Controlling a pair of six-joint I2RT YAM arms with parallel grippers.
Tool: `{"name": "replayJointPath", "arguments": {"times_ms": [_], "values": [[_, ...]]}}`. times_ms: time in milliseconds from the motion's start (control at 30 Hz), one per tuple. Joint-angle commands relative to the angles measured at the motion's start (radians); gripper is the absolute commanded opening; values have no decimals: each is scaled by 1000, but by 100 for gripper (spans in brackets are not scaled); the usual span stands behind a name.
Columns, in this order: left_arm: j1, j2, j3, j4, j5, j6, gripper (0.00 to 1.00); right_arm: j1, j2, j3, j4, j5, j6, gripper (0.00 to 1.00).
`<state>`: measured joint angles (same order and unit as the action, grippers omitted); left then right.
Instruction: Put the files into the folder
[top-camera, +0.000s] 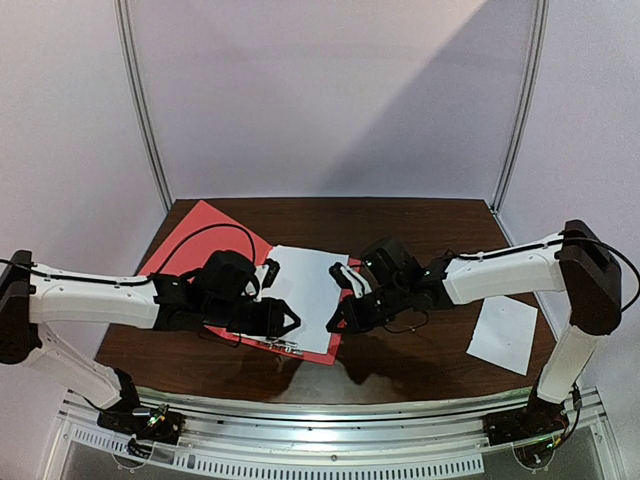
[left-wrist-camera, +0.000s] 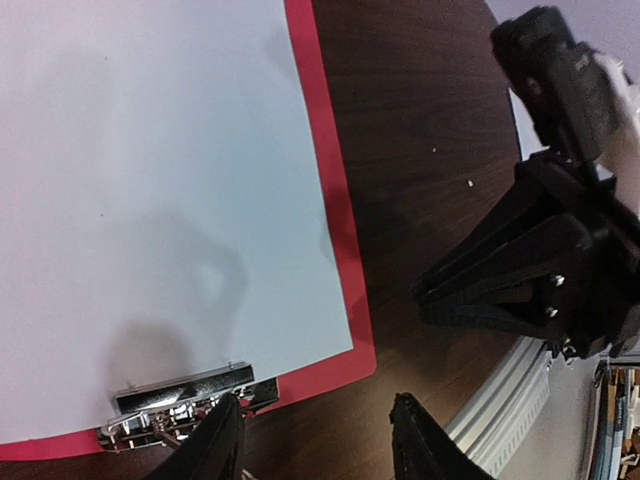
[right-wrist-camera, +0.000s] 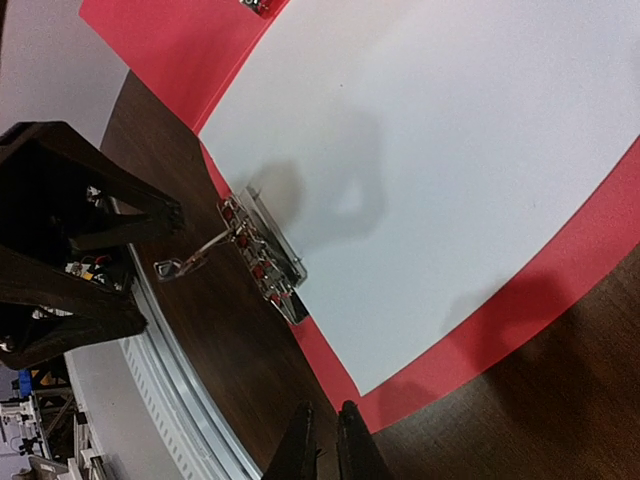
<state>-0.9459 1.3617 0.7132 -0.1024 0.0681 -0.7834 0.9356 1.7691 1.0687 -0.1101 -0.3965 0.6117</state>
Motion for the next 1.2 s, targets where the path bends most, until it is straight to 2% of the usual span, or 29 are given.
{"name": "replayJointPath", "arguments": {"times_ms": [0,100,167,467,667,867,1167], "values": [[-19,-12,79,-56,-58,27,51,-2,-54,-22,-39,24,-28,9],[-5,-54,109,-168,-165,54,55,0,-60,-19,-36,-4,-30,11],[19,-84,105,-222,-188,70,55,3,-60,-13,-30,-29,-30,14],[76,-202,-47,-317,-183,82,49,45,0,78,-76,-11,-53,30],[76,-184,-110,-250,-105,113,47,44,41,115,-123,19,-56,33],[75,-95,-126,-174,-46,158,45,44,45,116,-139,41,-54,33],[75,-5,-103,-139,-53,182,40,43,46,108,-149,48,-55,32]]}}
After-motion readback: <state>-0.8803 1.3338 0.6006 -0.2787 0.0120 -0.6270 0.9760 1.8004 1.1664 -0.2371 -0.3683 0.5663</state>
